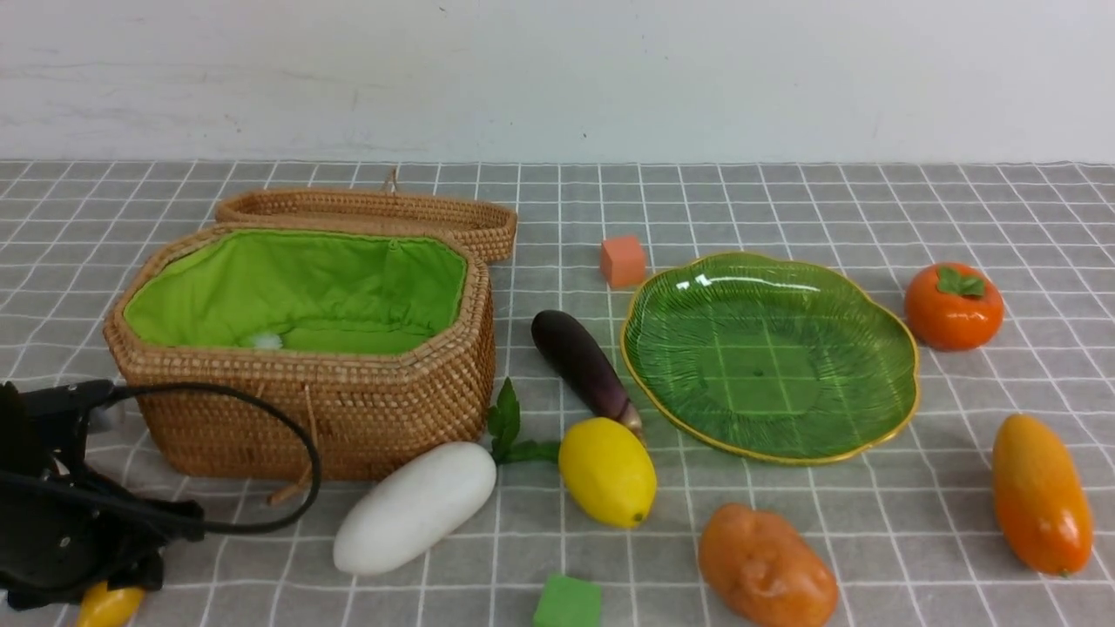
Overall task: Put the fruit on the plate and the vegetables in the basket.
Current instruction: Use the left arm to grab a banana and put it into the right plate
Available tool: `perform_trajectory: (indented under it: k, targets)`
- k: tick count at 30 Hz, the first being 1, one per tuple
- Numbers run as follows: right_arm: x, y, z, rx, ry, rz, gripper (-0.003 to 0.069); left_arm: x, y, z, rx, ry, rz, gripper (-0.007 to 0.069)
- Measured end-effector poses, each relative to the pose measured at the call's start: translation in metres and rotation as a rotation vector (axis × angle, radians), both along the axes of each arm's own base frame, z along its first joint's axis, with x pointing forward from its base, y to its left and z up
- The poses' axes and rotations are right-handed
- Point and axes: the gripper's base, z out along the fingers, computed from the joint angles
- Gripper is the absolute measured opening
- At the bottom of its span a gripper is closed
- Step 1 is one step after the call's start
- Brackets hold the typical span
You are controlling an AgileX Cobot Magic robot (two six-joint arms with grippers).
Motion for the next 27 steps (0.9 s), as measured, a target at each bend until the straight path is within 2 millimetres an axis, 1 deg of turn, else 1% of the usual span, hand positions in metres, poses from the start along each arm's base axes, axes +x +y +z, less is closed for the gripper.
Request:
perform_trajectory:
  k: [1, 2, 4, 5, 6, 7, 8, 9, 10, 11, 13, 14, 16, 18, 19, 21, 22, 23, 24, 25, 26, 27]
  targets:
    - [0.0, 0.0, 0.0, 0.0, 0.0, 0.0, 0.0056, -0.005, 0.0, 0.008, -0.001, -0.002, 0.02, 0.0302]
    - [0.0, 0.0, 0.0, 0.001, 0.0, 0.001, 0.0057, -0.006, 0.0, 0.009, -0.001, 0.003, 0.023, 0.0302]
    - [0.0, 0.0, 0.001, 0.008, -0.003, 0.001, 0.0059, -0.02, 0.002, 0.036, 0.016, -0.049, 0.062, 0.0302]
    - [0.0, 0.001, 0.001, 0.017, -0.007, 0.003, 0.0062, -0.029, 0.003, 0.053, 0.031, -0.1, 0.07, 0.0302]
    - [0.0, 0.001, 0.002, 0.018, -0.008, 0.003, 0.0062, -0.031, 0.003, 0.056, 0.033, -0.102, 0.072, 0.0302]
    - [0.0, 0.001, 0.002, 0.024, -0.013, 0.003, 0.0064, -0.039, 0.003, 0.069, 0.038, -0.138, 0.074, 0.0302]
    - [0.0, 0.001, 0.002, 0.026, -0.014, 0.004, 0.0064, -0.044, 0.003, 0.08, 0.045, -0.173, 0.067, 0.0302]
    - [0.001, 0.002, 0.003, 0.03, -0.022, 0.002, 0.0067, -0.052, 0.001, 0.096, 0.058, -0.216, 0.029, 0.0302]
    - [0.001, 0.002, 0.003, 0.03, -0.024, 0.001, 0.0067, -0.055, -0.002, 0.105, 0.063, -0.242, -0.001, 0.0302]
    - [0.002, 0.001, 0.004, 0.032, -0.039, -0.005, 0.0069, -0.06, -0.009, 0.121, 0.068, -0.296, -0.08, 0.0302]
    - [0.005, 0.0, 0.005, 0.027, -0.063, -0.024, 0.0072, -0.062, -0.03, 0.145, 0.052, -0.378, -0.272, 0.0302]
    - [0.006, -0.001, 0.005, 0.024, -0.075, -0.042, 0.0074, -0.062, -0.04, 0.153, 0.038, -0.408, -0.347, 0.0302]
    - [0.01, -0.003, 0.006, 0.025, -0.094, -0.094, 0.0076, -0.056, -0.07, 0.171, 0.002, -0.465, -0.544, 0.0302]
    - [0.014, -0.007, 0.007, 0.024, -0.103, -0.152, 0.0077, -0.046, -0.095, 0.177, -0.012, -0.475, -0.669, 0.0302]
    - [0.014, -0.009, 0.007, 0.024, -0.096, -0.175, 0.0077, -0.039, -0.108, 0.178, -0.014, -0.473, -0.725, 0.0302]
    - [0.017, -0.017, 0.007, 0.015, -0.081, -0.257, 0.0077, -0.015, -0.155, 0.174, -0.004, -0.449, -0.886, 0.0302]
    - [0.016, -0.018, 0.007, 0.015, -0.075, -0.266, 0.0077, -0.011, -0.163, 0.172, -0.003, -0.443, -0.907, 0.0302]
    - [0.017, -0.02, 0.007, 0.015, -0.072, -0.283, 0.0077, -0.007, -0.177, 0.17, -0.002, -0.437, -0.948, 0.0302]
    - [0.017, -0.024, 0.007, 0.023, -0.064, -0.307, 0.0078, 0.005, -0.196, 0.165, 0.005, -0.426, -0.986, 0.0302]
    - [0.016, -0.029, 0.007, 0.045, -0.059, -0.34, 0.008, 0.021, -0.229, 0.156, 0.002, -0.419, -1.045, 0.0302]
    - [0.015, -0.032, 0.008, 0.062, -0.049, -0.352, 0.0081, 0.031, -0.249, 0.15, -0.001, -0.416, -1.074, 0.0302]
    - [0.014, -0.034, 0.008, 0.078, -0.044, -0.356, 0.0082, 0.04, -0.266, 0.149, -0.004, -0.43, -1.099, 0.0302]
